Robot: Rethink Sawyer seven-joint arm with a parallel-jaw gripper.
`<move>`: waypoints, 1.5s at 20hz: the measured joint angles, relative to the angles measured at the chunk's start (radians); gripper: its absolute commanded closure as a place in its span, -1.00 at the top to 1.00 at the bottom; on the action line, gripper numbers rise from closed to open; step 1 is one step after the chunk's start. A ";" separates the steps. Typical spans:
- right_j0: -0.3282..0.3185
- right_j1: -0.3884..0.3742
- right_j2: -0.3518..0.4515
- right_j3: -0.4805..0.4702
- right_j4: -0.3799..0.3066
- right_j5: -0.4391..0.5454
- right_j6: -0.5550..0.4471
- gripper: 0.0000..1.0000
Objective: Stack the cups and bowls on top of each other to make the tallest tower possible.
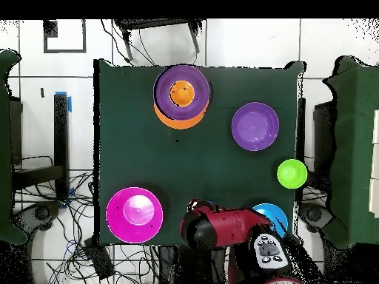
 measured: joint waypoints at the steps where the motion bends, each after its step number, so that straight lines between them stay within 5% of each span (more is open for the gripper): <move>1: 0.000 0.003 0.000 0.003 0.003 0.000 0.000 1.00; 11: 0.011 0.076 -0.016 0.066 0.065 -0.026 0.001 1.00; 23: 0.061 0.197 -0.076 0.071 0.066 -0.256 0.001 1.00; 30: 0.086 0.243 -0.099 0.070 0.076 -0.307 0.001 1.00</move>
